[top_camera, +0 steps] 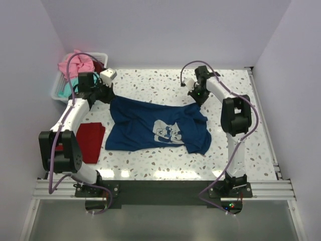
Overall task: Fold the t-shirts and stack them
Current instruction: Flatten the tshirt out
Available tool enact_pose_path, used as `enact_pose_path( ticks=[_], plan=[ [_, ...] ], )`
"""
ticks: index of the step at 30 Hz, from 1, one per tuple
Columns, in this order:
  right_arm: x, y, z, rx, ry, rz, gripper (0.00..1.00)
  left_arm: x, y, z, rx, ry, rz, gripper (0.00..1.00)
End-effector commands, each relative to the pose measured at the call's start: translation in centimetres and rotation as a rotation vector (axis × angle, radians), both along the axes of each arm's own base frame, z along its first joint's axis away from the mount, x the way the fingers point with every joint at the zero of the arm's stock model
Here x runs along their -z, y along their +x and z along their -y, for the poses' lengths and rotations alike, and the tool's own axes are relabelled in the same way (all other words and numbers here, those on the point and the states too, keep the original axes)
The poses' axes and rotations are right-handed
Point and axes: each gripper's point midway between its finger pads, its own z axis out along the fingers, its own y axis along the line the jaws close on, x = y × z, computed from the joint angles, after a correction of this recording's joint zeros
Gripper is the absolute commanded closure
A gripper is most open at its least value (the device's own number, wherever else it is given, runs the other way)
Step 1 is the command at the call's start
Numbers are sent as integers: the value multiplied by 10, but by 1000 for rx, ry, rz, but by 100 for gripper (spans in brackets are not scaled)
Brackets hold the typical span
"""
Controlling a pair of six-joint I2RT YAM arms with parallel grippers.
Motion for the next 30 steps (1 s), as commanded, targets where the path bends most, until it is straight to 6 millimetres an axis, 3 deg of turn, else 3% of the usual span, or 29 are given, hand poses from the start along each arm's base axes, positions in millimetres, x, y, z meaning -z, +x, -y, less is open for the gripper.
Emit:
enact_pose_path(
  ticks=[1,6,9,10,11,13,14,17,18,20,21,24,26,30],
  plan=[
    [-65,56,-14,86,59,215,100,-24,30,-12,-63,12,103,100],
    [-100,60,-21,79,56,256,100,-37,39,-15,-61,35,140,100],
    [-107,50,-4,75,-13,278,100,-45,41,-14,-40,42,164,100],
    [-95,42,4,59,-54,261,100,-45,41,-12,-28,40,160,100],
    [-106,37,14,66,-84,291,100,-45,42,-12,-17,51,162,100],
    [-94,21,31,64,-130,253,100,-42,41,-10,-2,49,145,100],
    [-102,14,39,74,-151,261,100,-42,40,-10,7,50,144,100],
    [-104,-10,62,115,-169,218,100,-42,33,-2,45,41,143,100],
    [-118,-16,72,143,-156,239,100,-46,30,0,52,42,153,100],
    [-121,-31,82,167,-154,219,100,-43,25,4,73,46,157,100],
    [-132,-35,85,177,-141,238,100,-43,23,5,75,47,159,100],
    [-139,-32,80,177,-124,266,100,-44,22,6,69,46,167,100],
    [-142,-17,71,185,-105,272,100,-45,26,3,49,48,177,100],
    [-133,17,33,150,-72,271,100,-46,30,-2,20,58,182,100]
  ],
)
